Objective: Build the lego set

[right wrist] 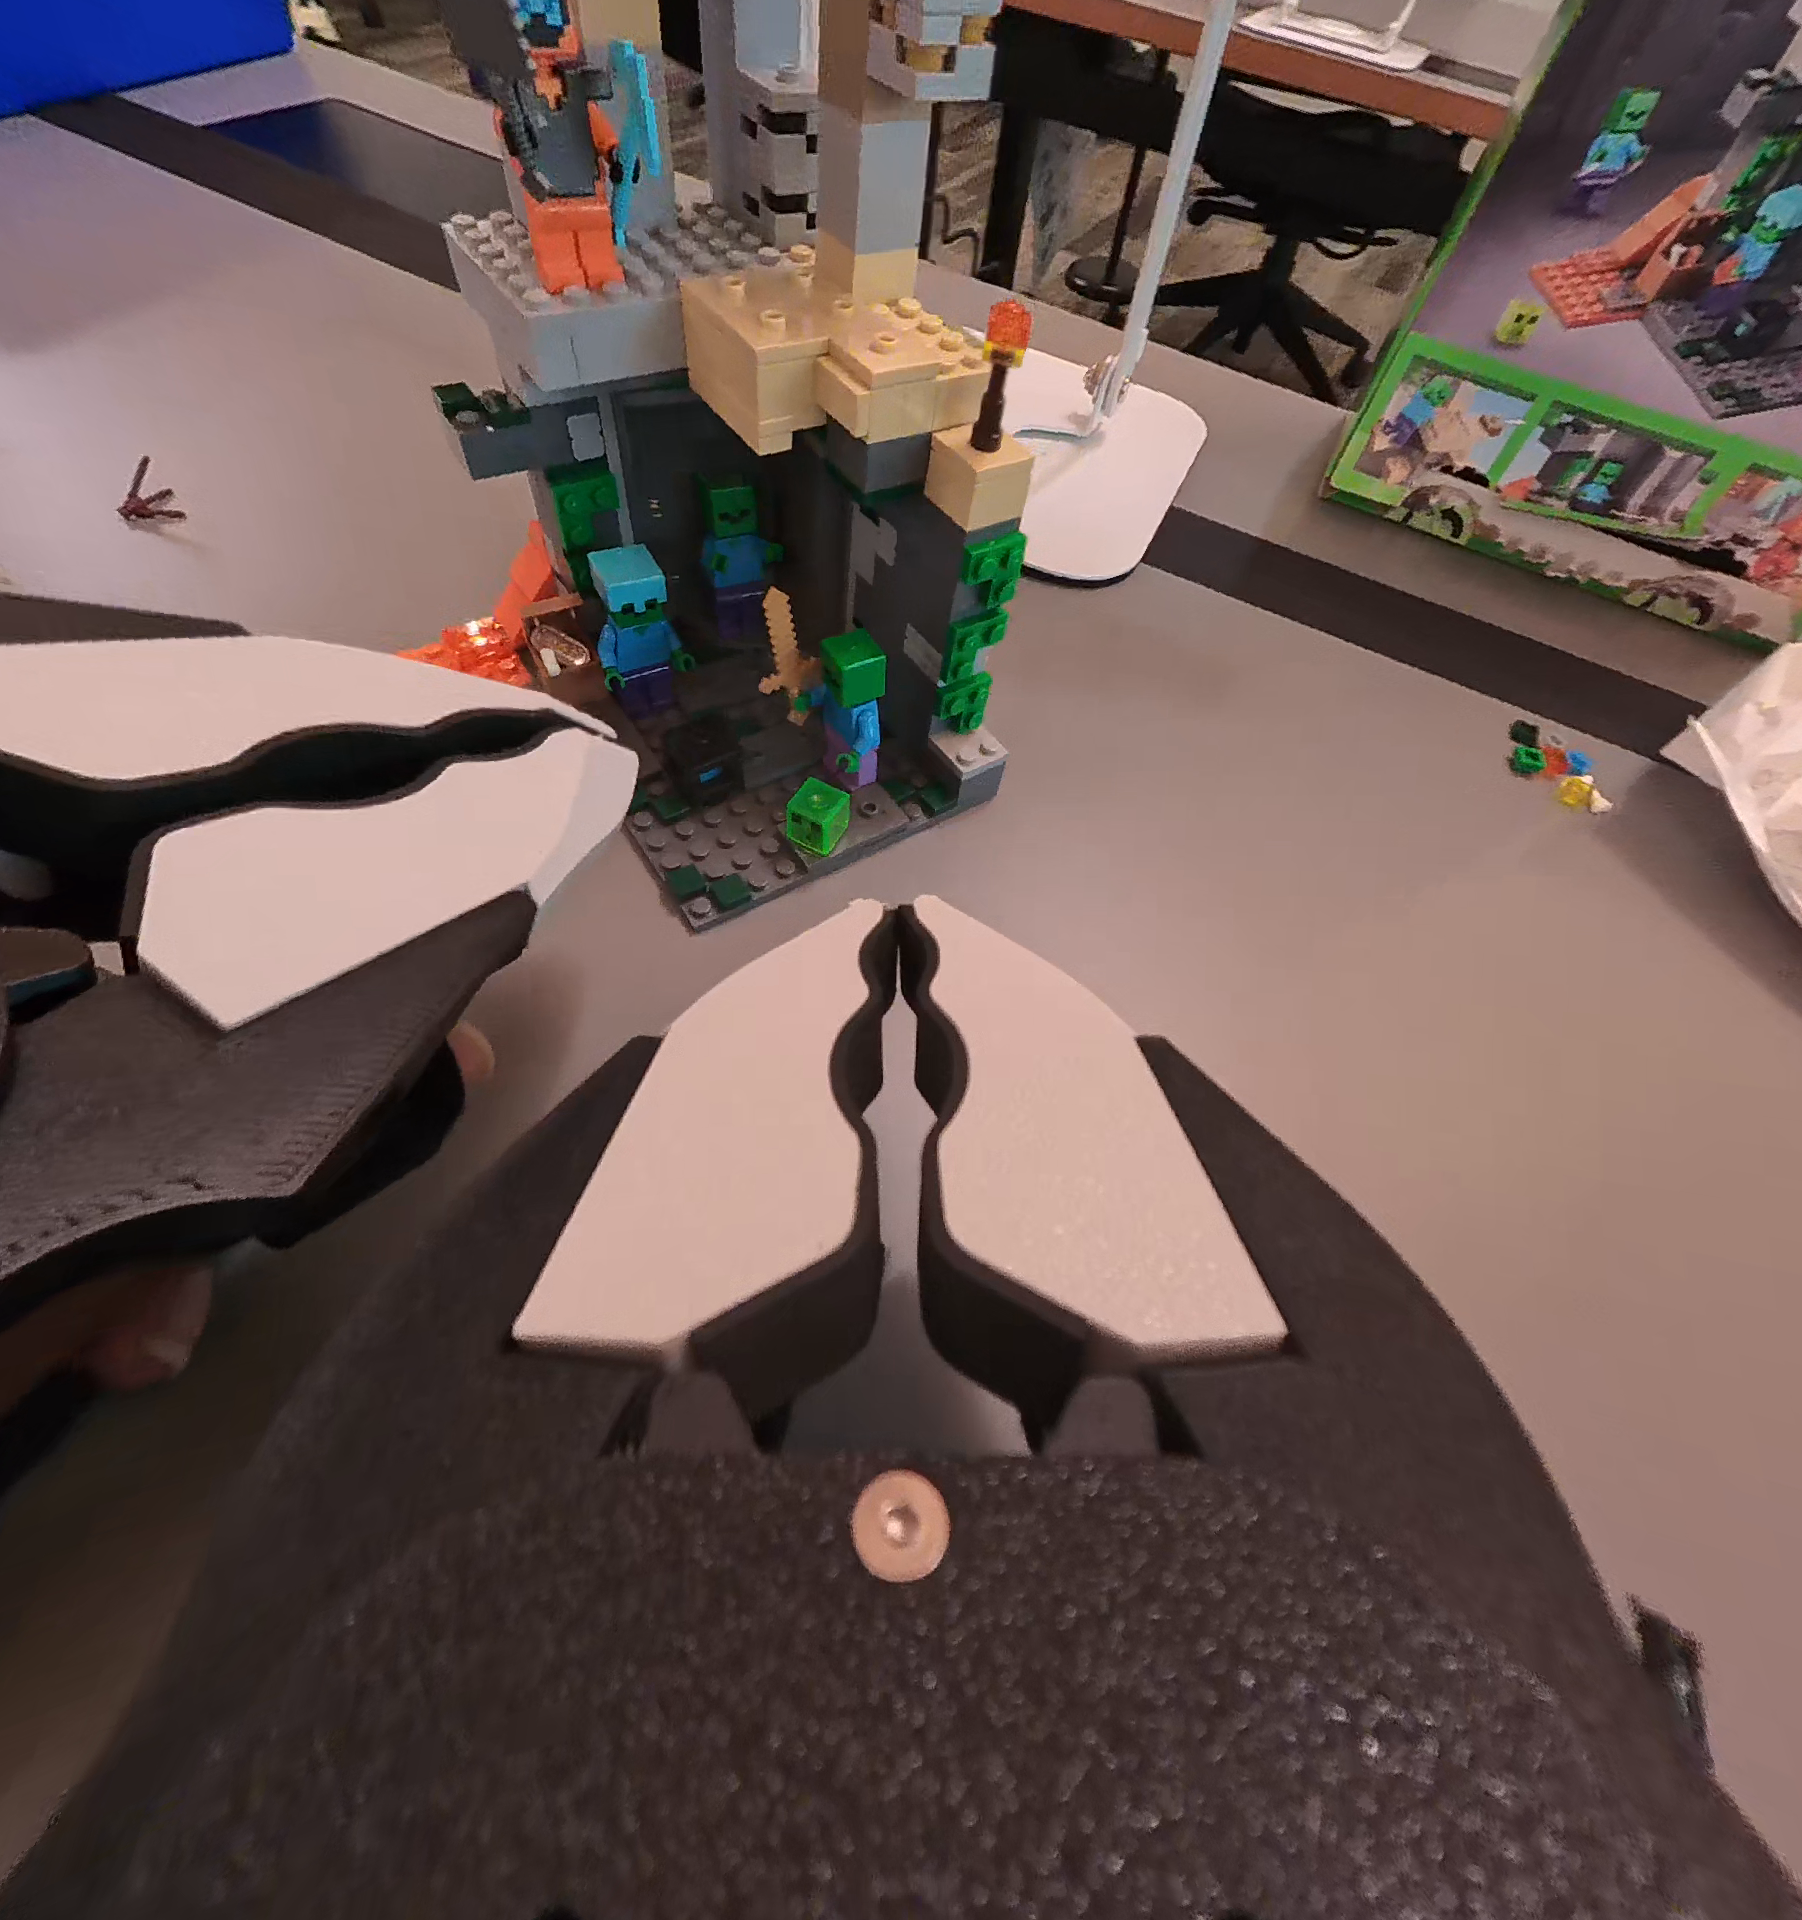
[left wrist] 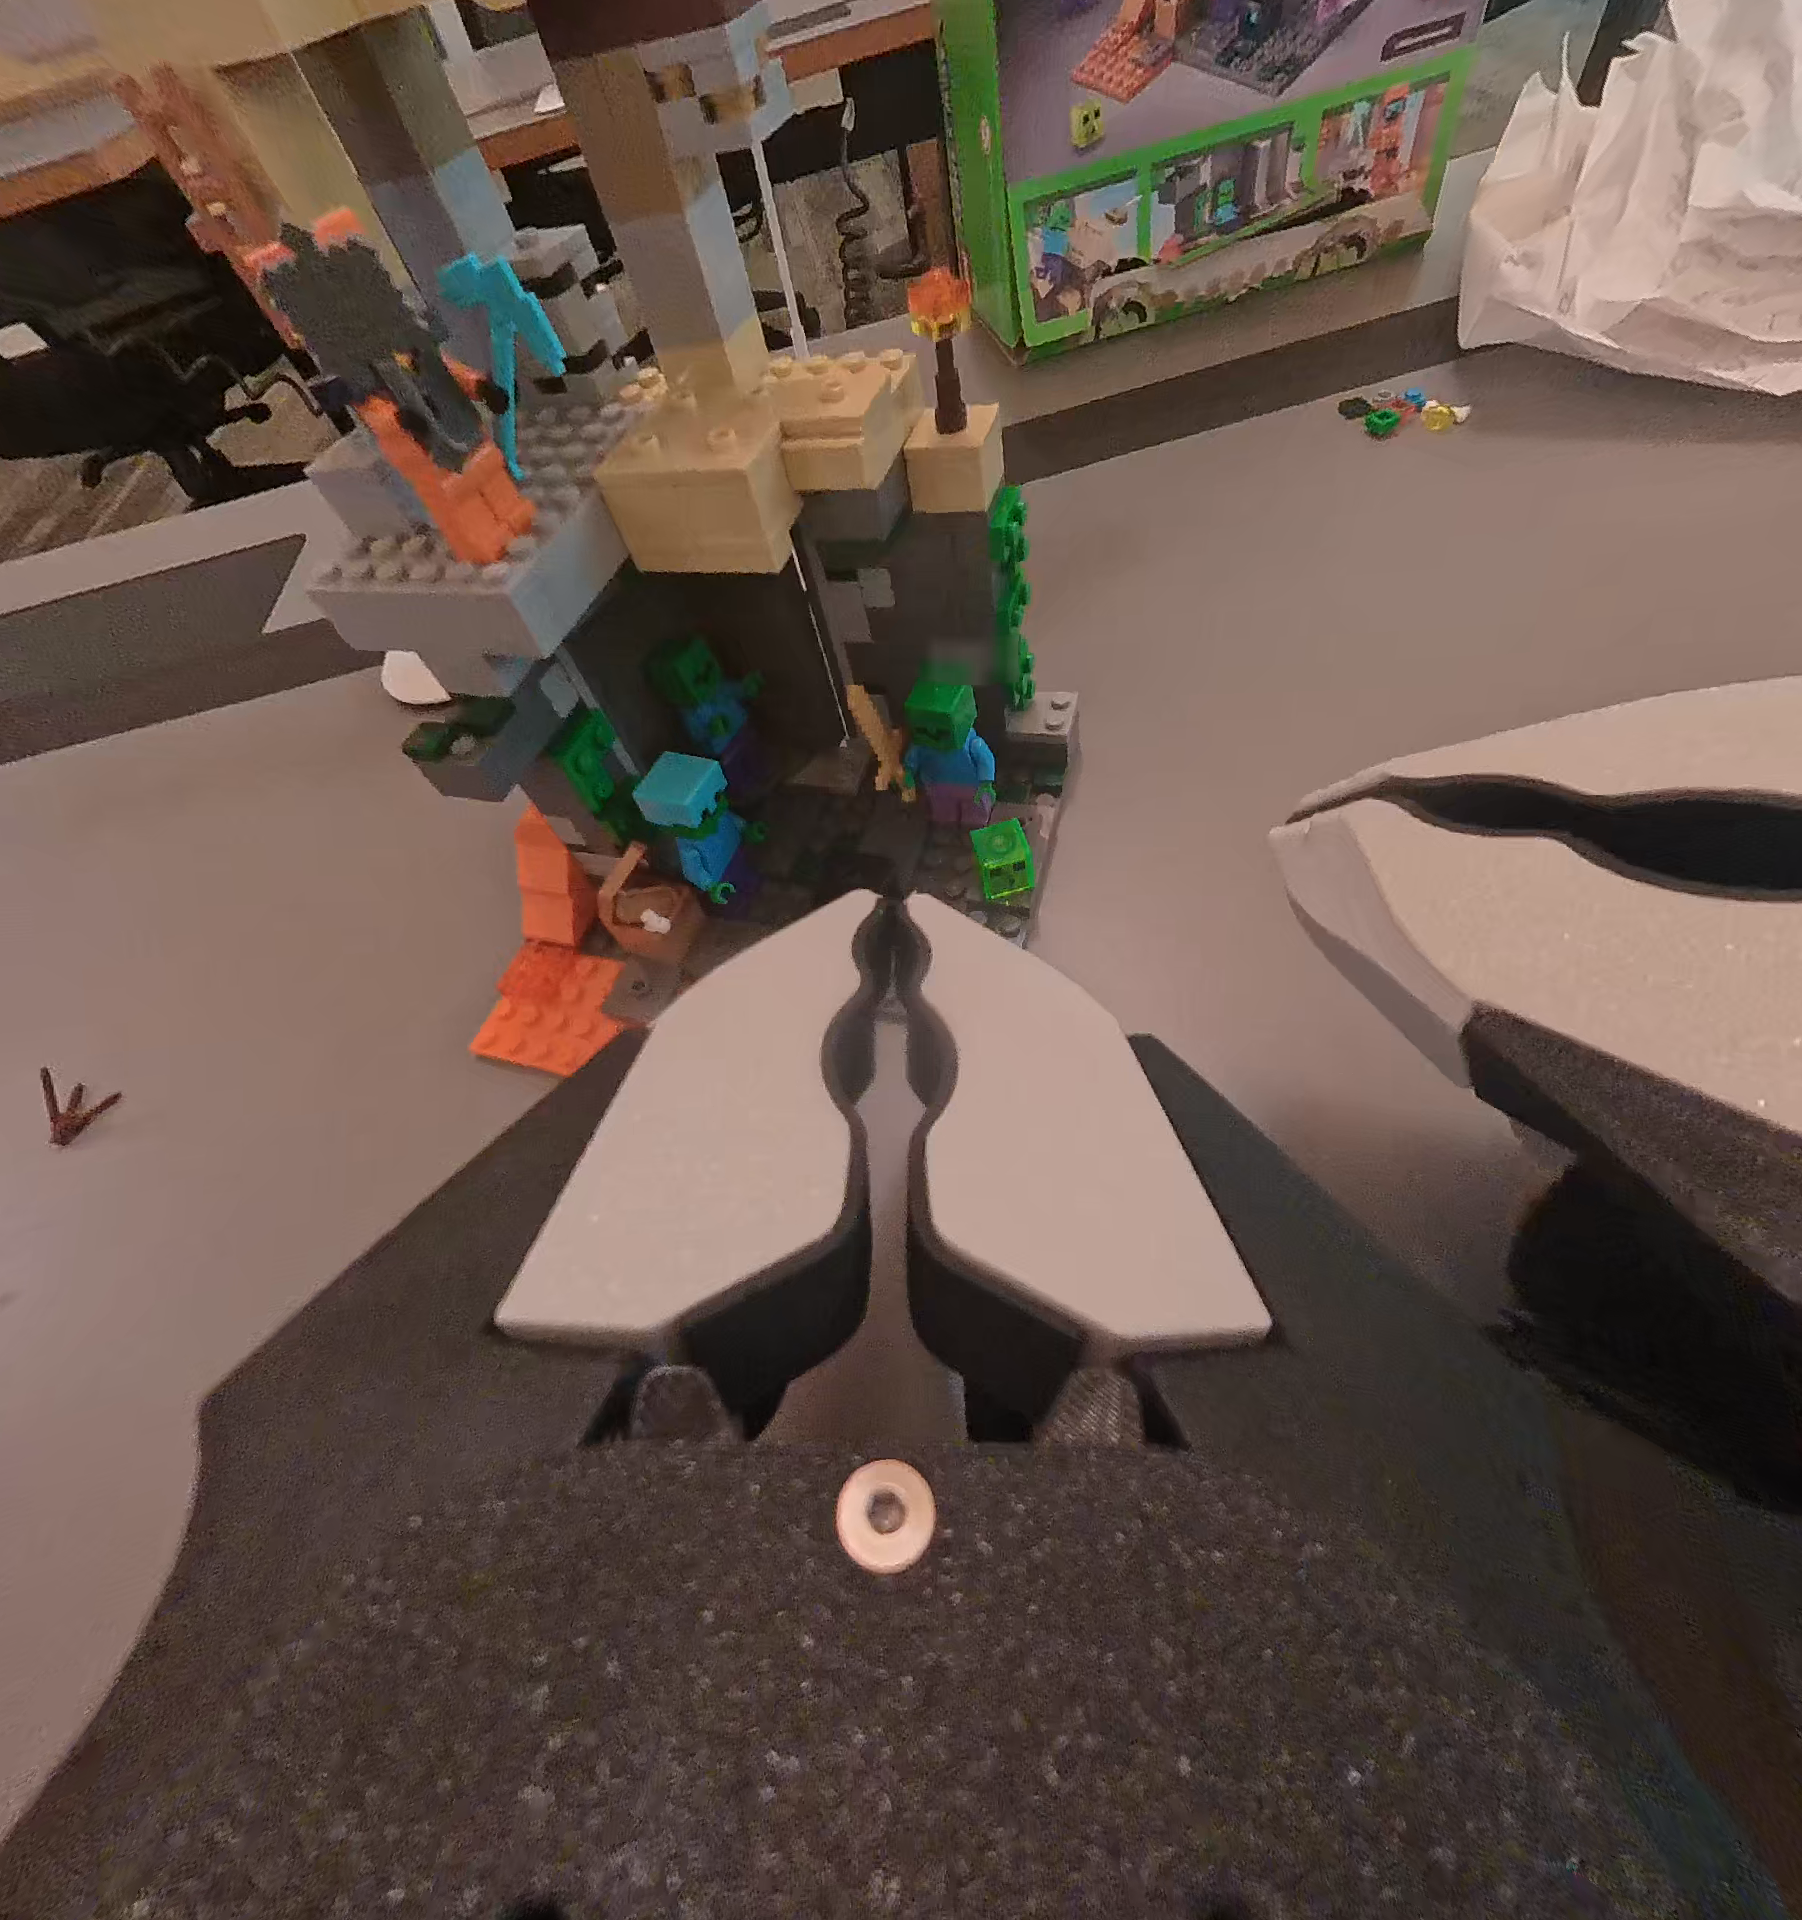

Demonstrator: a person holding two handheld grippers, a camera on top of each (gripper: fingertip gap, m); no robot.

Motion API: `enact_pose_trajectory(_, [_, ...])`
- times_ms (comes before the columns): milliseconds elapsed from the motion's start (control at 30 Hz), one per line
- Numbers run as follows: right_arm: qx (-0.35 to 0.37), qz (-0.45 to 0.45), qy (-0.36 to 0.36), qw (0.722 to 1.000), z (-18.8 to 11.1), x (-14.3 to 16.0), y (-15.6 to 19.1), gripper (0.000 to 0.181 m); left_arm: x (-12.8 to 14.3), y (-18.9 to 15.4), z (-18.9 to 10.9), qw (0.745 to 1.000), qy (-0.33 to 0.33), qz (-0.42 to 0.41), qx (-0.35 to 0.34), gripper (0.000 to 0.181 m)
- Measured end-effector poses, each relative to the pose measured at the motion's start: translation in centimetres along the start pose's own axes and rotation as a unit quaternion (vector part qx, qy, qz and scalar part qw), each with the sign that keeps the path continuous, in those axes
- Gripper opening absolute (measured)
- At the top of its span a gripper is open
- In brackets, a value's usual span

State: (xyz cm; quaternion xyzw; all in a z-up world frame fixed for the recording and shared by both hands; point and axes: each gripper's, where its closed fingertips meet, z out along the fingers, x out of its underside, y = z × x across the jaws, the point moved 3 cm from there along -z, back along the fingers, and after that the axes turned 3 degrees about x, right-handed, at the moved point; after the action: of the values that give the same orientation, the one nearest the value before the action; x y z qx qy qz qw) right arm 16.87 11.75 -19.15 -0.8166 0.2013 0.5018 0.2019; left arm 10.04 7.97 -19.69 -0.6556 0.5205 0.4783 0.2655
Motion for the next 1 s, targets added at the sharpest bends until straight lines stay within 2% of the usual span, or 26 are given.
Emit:
enact_pose_trajectory(300, [-0.047, -0.019, 0.001, 0.999, 1.5, -0.4, 0.2, 0.0, 0.0, 0.6, 0.2, 1.0, 0.004, -0.018, -0.017, 0.0])
enact_pose_trajectory(1000, [-0.052, -0.012, -0.004, 0.999, 2.1, -1.4, 1.8, 0.0, 0.2, 1.5, -0.3, 1.0, 0.004, -0.02, -0.018, 0.0])
